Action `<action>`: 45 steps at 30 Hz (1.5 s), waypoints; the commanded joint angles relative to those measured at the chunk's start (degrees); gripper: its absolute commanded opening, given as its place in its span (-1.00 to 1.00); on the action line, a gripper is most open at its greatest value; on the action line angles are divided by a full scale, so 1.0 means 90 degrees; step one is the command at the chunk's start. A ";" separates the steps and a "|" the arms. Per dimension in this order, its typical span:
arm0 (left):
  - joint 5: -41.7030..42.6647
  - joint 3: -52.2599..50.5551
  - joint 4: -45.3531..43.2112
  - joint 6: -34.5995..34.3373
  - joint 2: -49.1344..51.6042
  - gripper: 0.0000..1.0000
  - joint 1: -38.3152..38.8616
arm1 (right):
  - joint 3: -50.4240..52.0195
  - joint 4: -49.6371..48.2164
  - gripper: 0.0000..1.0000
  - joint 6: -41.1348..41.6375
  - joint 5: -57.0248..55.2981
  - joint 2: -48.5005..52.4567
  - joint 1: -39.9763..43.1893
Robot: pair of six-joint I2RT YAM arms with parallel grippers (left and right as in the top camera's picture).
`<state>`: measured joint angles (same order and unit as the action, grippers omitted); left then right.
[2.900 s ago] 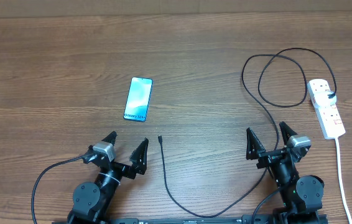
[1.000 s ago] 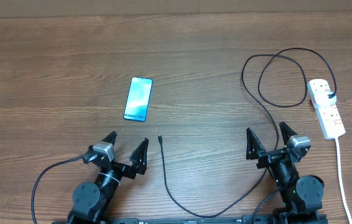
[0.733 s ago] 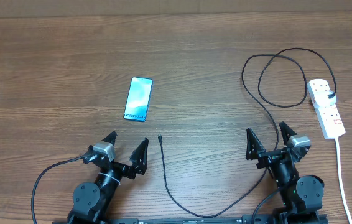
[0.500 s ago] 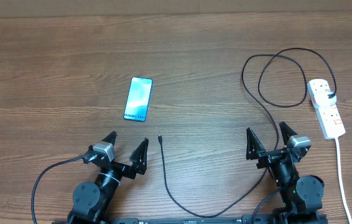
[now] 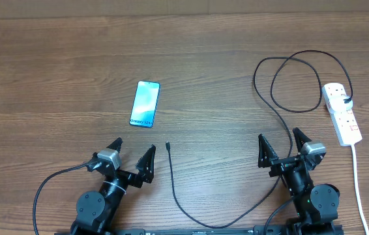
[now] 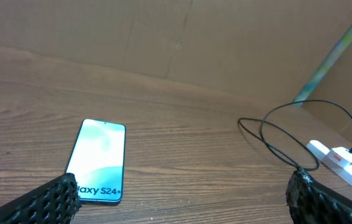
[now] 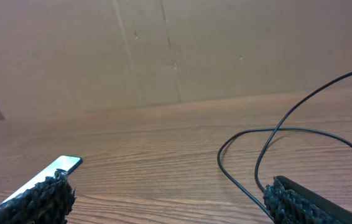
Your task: Plug charger to phone and switch on socket
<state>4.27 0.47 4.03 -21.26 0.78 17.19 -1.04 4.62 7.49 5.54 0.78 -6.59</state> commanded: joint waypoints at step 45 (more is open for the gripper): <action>-0.0374 -0.0022 0.0041 0.0002 -0.0058 0.99 -0.0039 | 0.0066 -0.0024 1.00 0.0012 -0.0036 -0.0073 -0.0017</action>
<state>2.24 0.47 4.27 -21.26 0.78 17.19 -1.04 4.62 7.49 5.54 0.78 -6.57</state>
